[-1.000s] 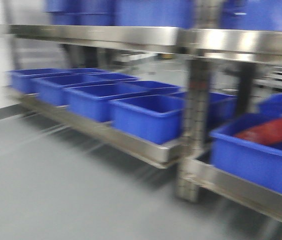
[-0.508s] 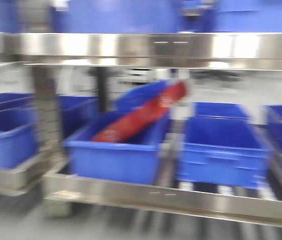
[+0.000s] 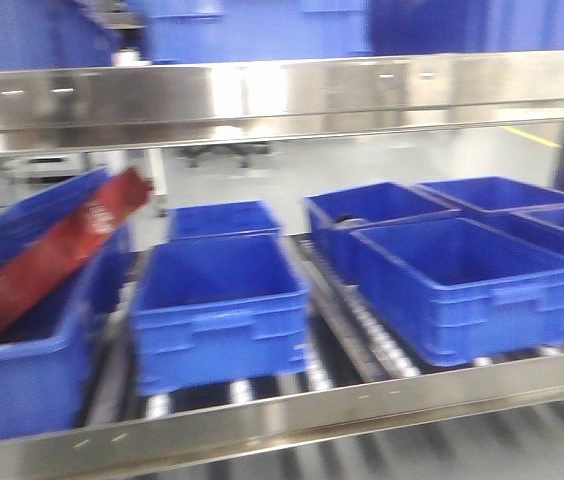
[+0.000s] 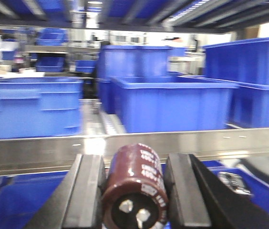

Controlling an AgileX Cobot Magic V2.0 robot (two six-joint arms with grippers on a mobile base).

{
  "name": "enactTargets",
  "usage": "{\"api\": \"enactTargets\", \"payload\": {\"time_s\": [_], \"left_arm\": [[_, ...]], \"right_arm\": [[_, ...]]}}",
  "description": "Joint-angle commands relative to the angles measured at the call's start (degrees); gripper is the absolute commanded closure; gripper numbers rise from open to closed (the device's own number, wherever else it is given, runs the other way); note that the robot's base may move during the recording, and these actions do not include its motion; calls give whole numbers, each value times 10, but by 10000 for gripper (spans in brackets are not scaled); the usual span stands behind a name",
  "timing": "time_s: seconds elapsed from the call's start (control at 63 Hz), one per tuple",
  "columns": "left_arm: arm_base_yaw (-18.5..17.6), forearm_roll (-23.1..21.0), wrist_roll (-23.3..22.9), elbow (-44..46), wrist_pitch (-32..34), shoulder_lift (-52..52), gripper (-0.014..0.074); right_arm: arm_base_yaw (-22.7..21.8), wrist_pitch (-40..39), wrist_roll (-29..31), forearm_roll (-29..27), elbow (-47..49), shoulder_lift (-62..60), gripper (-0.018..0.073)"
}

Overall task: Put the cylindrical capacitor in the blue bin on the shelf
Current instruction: 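Drive the base up to the shelf of blue bins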

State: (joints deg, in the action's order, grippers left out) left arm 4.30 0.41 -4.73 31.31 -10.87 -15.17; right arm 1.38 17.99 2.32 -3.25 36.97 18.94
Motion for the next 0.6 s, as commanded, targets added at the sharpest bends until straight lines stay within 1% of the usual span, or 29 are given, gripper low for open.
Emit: {"api": "enactTargets", "payload": {"time_s": [0.0,0.587], "left_arm": [[1,0,-4,1,12,2,708],[1,0,-4,1,12,2,708]], "right_arm": [[0,-17,2,0,-1,-2,725],[0,-17,2,0,-1,-2,725]]}}
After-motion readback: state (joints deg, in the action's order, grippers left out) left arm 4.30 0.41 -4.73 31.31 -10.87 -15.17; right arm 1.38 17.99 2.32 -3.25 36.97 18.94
